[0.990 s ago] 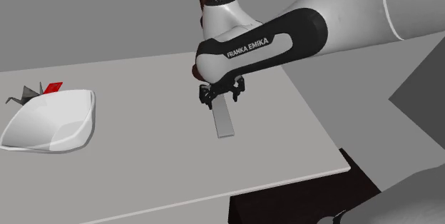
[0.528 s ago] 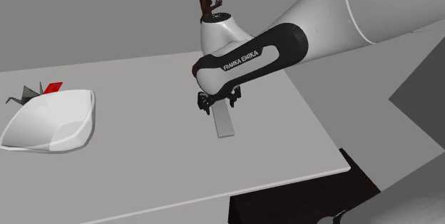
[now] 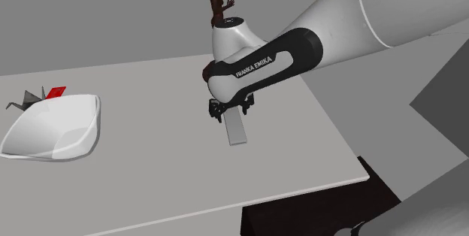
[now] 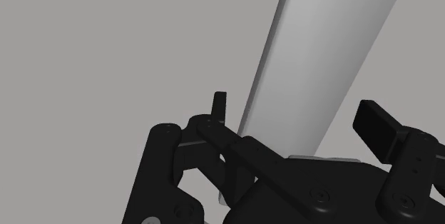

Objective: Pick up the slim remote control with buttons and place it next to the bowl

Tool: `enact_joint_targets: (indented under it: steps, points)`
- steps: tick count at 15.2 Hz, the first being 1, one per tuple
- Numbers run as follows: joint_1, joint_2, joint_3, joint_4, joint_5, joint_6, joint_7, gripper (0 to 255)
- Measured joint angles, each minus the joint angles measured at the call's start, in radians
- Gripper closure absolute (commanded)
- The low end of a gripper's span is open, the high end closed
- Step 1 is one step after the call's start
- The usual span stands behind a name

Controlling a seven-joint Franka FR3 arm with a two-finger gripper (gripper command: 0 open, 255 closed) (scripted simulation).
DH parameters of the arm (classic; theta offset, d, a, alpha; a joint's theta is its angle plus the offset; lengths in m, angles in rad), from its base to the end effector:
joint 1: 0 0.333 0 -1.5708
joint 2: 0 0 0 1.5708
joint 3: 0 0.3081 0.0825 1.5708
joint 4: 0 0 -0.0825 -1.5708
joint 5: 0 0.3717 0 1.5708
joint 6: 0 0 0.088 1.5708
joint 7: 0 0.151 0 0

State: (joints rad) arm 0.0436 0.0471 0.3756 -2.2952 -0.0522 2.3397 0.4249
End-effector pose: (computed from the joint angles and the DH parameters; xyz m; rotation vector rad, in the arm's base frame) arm 0.4654 0.2053 0.2873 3.1231 0.0472 0.0144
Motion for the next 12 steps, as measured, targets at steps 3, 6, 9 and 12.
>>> enact_joint_targets:
  steps: [3,6,9,12]
  points:
    - [0.000,0.000,0.000,0.000,0.000,0.000,0.000,255]
    - [0.000,0.000,0.000,0.000,0.000,0.000,0.000,255]
    - [0.000,0.000,0.000,0.001,0.000,0.000,0.000,255]
    - [-0.001,-0.013,0.000,0.004,0.007,-0.016,-0.006,255]
